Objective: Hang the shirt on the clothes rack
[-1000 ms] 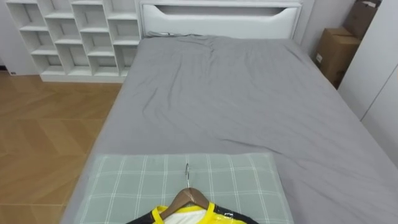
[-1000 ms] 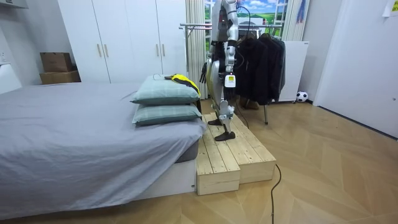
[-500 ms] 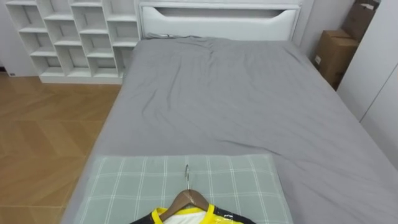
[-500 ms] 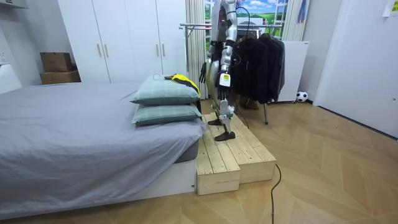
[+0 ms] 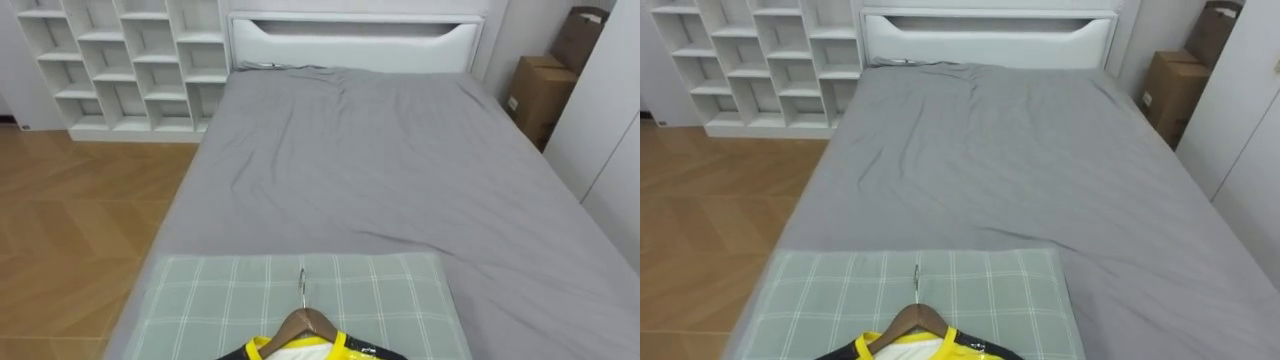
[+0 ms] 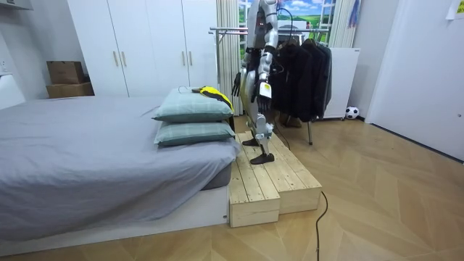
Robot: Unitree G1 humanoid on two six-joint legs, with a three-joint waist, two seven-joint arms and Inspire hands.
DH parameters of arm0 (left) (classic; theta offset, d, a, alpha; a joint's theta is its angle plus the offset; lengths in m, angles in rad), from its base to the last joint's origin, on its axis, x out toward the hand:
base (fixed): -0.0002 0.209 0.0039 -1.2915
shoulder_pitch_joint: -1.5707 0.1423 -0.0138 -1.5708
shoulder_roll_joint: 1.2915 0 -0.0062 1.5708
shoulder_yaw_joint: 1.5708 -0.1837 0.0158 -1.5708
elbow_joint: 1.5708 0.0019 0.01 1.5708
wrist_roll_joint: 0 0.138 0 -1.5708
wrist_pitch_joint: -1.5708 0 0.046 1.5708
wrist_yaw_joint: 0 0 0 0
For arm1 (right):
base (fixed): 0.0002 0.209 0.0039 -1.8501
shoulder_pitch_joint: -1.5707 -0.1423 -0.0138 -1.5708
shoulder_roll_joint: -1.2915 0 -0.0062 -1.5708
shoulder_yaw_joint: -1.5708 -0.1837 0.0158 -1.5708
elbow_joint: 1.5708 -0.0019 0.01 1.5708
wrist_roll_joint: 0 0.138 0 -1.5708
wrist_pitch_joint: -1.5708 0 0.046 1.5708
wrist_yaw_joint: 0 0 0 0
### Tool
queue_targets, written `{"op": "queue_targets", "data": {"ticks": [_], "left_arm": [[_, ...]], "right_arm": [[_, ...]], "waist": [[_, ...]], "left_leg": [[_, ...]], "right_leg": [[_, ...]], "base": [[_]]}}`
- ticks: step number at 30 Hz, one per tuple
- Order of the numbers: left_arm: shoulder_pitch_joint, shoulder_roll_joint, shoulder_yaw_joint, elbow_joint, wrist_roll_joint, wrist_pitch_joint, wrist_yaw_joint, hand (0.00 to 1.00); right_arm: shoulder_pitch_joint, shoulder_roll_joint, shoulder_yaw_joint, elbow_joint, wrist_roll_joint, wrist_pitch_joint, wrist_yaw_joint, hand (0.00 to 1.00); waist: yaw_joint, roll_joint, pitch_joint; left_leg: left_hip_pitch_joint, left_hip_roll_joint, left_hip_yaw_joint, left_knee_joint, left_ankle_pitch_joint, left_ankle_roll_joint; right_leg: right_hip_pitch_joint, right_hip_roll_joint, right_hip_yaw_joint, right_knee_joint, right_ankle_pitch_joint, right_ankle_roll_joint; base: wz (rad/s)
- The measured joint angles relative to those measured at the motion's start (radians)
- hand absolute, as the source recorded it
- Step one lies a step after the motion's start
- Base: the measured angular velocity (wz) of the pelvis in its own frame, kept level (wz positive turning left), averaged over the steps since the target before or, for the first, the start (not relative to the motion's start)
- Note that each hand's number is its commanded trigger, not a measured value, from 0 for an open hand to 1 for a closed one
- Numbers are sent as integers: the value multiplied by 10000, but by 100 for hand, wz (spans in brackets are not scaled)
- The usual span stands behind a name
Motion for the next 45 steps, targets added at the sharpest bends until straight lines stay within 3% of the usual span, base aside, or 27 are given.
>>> {"op": "queue_targets", "data": {"ticks": [12, 16, 19, 25, 31, 38, 42, 45], "left_arm": [[47, 293, 95, -1968, 418, -389, 1818, 0], [264, 306, 120, -3665, 1669, -625, 2532, 0], [198, 323, 97, -4080, 2907, -897, 2976, 0], [116, 331, -177, -5003, 4201, -898, 3054, 0], [-95, 708, -791, -5459, 5147, -902, 3102, 0], [-371, 716, -1219, -5824, 6618, -1017, 3095, 0], [-488, 735, -1292, -6523, 6903, -1101, 3146, 0], [-517, 760, -1523, -6689, 7744, -1108, 3254, 0]], "right_arm": [[317, -230, -5, -760, -544, -6, -182, 0], [421, -255, -73, -960, -644, -20, -171, 0], [421, -263, -102, -962, -854, -125, -129, 0], [426, -285, -80, -999, -898, -223, -52, 0], [372, -292, -81, -1040, -973, -418, -79, 0], [536, -305, -85, -1056, -911, -753, -191, 0], [554, -343, -86, -1058, -930, -769, -191, 0], [531, -431, -88, -1047, -959, -770, -179, 0]], "waist": [[32, 235, -67], [45, 258, -75], [-8, 254, -76], [-43, 206, -76], [-336, 219, -50], [-602, 222, -30], [-620, 224, -36], [-671, 251, -16]], "left_leg": [[68, -2, 4, -28, 3, 0], [104, -5, 3, -103, 30, -13], [140, -12, -4, -196, 98, -29], [109, -11, -34, -198, 111, -39], [104, -33, -60, -195, 113, -37], [109, -83, 40, -261, 113, -35], [82, -85, 130, -270, 115, -32], [111, -89, 240, -268, 115, -32]], "right_leg": [[35, -1, -5, 12, 0, 0], [38, -2, -3, 9, 0, 0], [13, -1, -14, 2, 0, 0], [-1, 1, -52, -15, -1, 1], [8, -17, -50, -12, -8, 12], [-12, -47, 58, -134, -40, 32], [-144, -51, 179, -73, -39, 32], [-178, -71, 276, -57, -39, 32]], "base": [[0], [0], [0], [0], [0], [-3], [-9], [-8]]}}
